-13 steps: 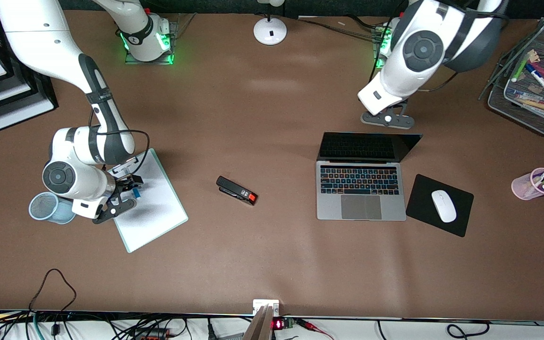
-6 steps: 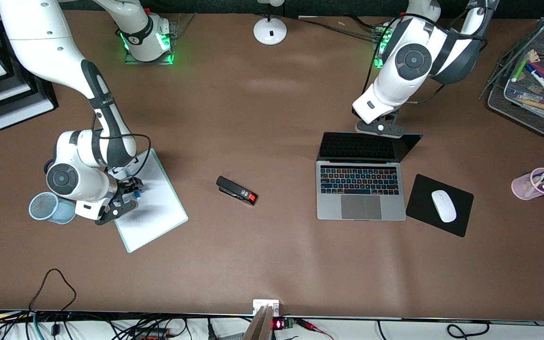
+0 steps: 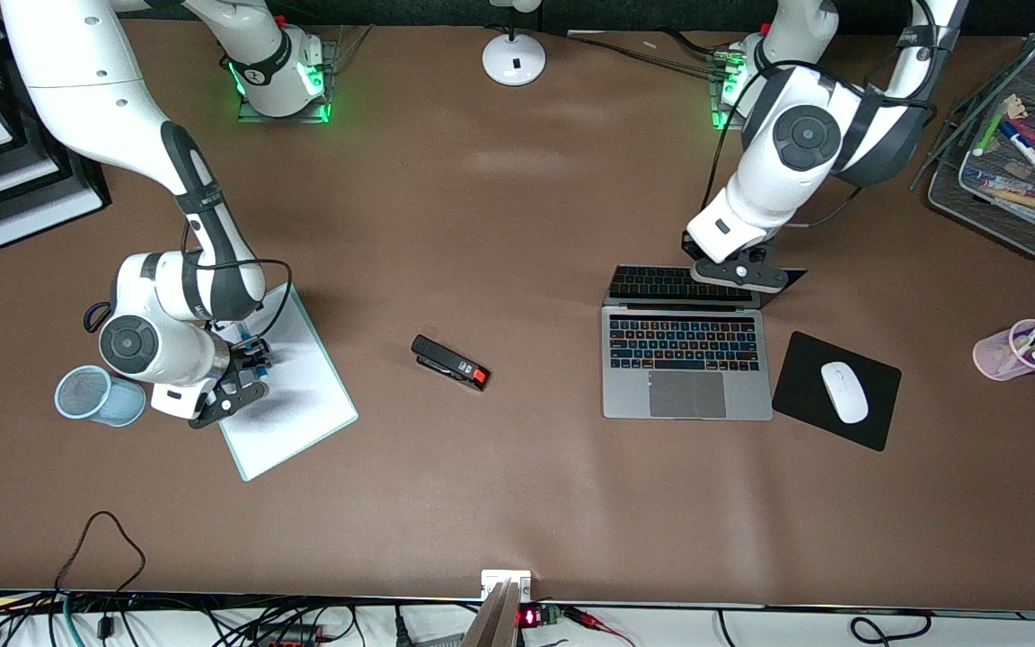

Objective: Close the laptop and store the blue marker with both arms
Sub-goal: 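Push the laptop lid down with the left gripper to close it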

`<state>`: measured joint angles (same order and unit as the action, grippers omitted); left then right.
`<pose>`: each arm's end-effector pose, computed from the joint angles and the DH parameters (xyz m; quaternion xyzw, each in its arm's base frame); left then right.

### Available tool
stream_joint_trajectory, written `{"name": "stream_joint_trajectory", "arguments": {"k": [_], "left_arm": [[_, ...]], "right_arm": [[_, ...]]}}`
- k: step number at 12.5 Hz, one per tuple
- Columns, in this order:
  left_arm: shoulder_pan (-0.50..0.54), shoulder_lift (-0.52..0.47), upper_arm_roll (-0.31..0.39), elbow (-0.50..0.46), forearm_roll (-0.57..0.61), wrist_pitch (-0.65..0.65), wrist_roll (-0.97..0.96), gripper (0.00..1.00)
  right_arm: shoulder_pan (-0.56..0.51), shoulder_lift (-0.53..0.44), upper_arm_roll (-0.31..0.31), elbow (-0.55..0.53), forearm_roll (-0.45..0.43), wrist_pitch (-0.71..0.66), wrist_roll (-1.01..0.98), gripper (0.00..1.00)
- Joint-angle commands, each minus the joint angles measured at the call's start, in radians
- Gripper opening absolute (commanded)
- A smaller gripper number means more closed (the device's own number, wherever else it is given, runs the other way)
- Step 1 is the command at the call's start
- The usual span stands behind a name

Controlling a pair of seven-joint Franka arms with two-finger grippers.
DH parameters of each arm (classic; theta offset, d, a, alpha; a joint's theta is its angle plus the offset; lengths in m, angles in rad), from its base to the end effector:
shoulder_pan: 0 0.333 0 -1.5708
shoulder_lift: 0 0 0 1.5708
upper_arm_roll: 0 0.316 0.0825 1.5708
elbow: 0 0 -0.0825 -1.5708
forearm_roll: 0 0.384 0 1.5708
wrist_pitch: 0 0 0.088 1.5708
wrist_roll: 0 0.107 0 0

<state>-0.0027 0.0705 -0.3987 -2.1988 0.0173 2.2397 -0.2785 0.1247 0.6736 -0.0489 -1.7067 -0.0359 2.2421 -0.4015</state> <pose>0.4943 -0.2082 0.3520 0.9977 -0.0666 -0.0136 0.0026 0.6568 0.0515 0.1898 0.9650 0.2516 -0.0725 0.0173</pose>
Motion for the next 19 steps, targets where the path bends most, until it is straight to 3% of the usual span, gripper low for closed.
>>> {"name": "stream_joint_trajectory", "arguments": {"k": [1,4,11,15,19], "left_arm": [[0.009,0.054,-0.005,0.068,0.023,0.011,0.019,0.00],[0.015,0.115,-0.005,0.111,0.087,0.061,0.019,0.00],[0.027,0.278,-0.002,0.264,0.156,0.067,0.016,0.00],[0.023,0.397,0.035,0.375,0.179,0.104,0.021,0.00],[0.020,0.468,0.037,0.402,0.221,0.150,0.012,0.00]], "right_arm": [[-0.007,-0.005,0.009,0.002,0.019,0.013,-0.016,0.57],[-0.005,-0.005,0.009,0.002,0.057,0.013,-0.017,0.55],[-0.003,0.001,0.009,0.002,0.057,0.014,-0.019,0.46],[-0.003,0.009,0.009,0.002,0.057,0.027,-0.019,0.44],[-0.003,0.009,0.009,0.002,0.057,0.027,-0.019,0.35]]}}
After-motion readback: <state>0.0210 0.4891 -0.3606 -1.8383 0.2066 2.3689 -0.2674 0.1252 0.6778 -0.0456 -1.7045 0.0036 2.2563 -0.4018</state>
